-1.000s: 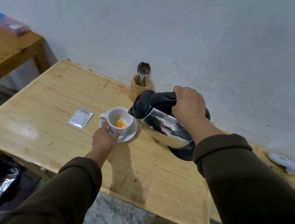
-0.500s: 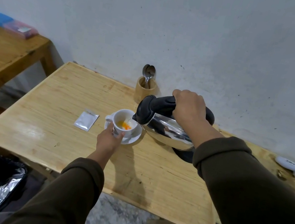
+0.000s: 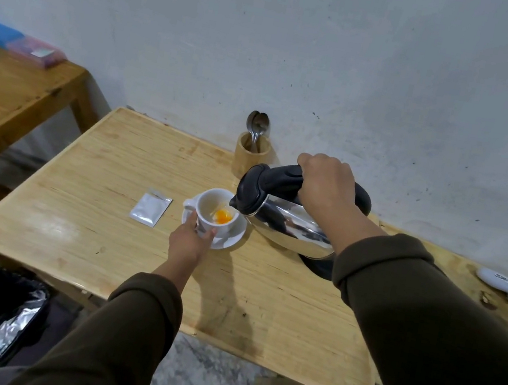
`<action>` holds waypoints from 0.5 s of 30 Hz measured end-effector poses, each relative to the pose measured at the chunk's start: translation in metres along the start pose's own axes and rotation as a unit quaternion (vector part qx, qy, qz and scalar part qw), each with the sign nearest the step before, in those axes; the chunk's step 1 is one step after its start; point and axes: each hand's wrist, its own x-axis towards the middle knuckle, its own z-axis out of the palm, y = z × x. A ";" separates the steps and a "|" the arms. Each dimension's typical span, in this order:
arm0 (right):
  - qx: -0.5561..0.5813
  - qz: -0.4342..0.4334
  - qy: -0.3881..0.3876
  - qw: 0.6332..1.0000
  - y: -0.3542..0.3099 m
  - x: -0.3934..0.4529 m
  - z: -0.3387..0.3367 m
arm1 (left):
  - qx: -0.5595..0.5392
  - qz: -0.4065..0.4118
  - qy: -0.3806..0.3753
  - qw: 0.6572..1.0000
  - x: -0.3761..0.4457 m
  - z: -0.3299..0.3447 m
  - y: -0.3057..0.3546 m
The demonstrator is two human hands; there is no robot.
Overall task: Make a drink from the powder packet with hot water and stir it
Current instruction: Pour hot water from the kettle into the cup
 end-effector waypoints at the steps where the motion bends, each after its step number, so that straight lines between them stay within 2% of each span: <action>1: -0.001 0.000 0.001 1.000 0.000 0.000 0.000 | 0.002 0.001 -0.001 1.000 0.000 0.000 0.000; 15: -0.021 -0.006 -0.013 1.000 0.003 0.003 -0.002 | 0.005 -0.006 -0.001 1.000 0.001 0.001 0.000</action>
